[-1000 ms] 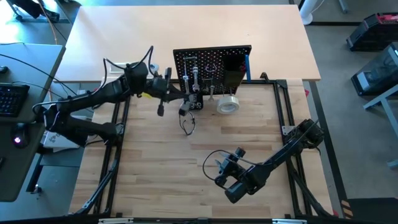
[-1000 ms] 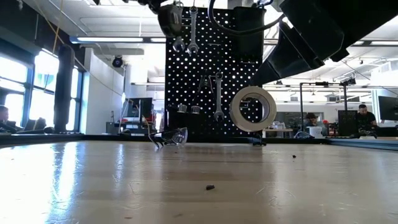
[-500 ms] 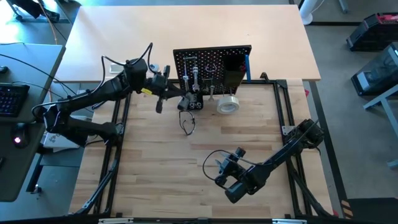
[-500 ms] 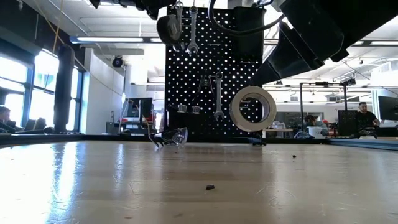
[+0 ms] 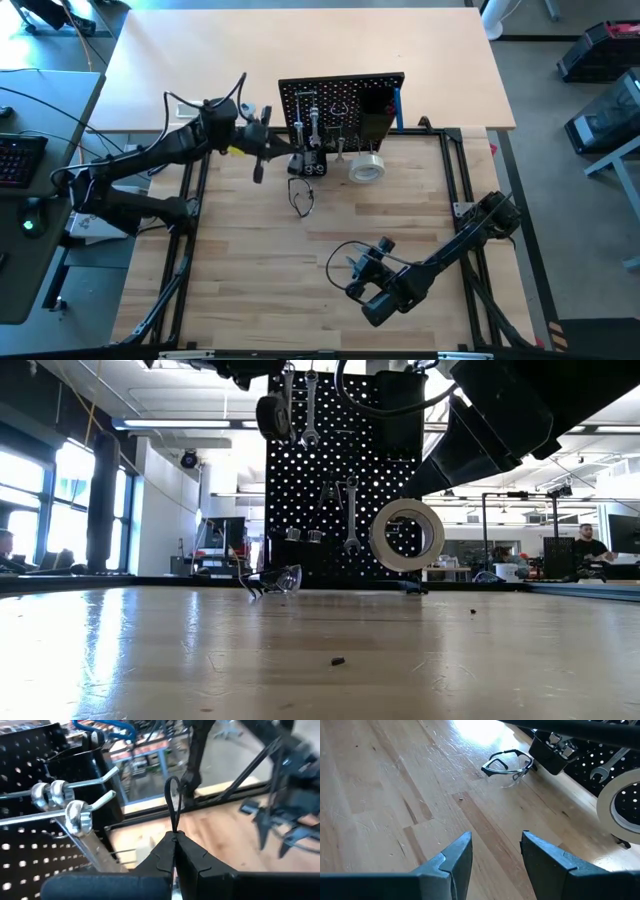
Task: Hang tools onto peg board
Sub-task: Hang the black tape measure on the pegboard
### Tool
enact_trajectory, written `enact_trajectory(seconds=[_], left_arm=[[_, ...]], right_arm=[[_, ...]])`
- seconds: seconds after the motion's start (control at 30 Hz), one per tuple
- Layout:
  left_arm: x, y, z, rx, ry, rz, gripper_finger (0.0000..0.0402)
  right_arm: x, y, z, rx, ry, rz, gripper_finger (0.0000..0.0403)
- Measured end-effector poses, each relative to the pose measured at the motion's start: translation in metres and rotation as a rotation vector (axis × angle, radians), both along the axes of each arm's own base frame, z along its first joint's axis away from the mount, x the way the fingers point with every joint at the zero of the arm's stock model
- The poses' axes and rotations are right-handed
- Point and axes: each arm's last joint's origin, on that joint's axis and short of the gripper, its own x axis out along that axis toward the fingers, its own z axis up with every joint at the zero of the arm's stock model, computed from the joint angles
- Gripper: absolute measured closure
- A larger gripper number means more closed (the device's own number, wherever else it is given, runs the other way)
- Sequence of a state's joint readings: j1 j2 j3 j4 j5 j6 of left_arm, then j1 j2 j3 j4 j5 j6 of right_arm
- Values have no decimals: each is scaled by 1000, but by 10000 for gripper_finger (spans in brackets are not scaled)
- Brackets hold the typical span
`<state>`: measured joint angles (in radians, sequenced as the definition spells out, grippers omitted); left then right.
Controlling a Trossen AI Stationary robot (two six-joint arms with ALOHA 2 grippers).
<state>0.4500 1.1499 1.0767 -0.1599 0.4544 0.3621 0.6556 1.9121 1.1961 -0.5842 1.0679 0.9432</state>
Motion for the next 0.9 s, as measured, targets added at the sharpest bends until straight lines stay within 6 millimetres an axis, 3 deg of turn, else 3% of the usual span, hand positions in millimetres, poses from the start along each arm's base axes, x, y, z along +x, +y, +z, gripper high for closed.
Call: enact_trajectory(seconds=[0.3,0.6,0.9], left_arm=[[12,-34,-1,224,58,148,401],[18,-73,2,503,109,371,401],[27,-101,2,715,168,629,401]], right_arm=[[0,-2,0,-6,7,-4,240],[2,-5,0,-10,7,-17,240],[4,-7,0,-8,4,-24,240]])
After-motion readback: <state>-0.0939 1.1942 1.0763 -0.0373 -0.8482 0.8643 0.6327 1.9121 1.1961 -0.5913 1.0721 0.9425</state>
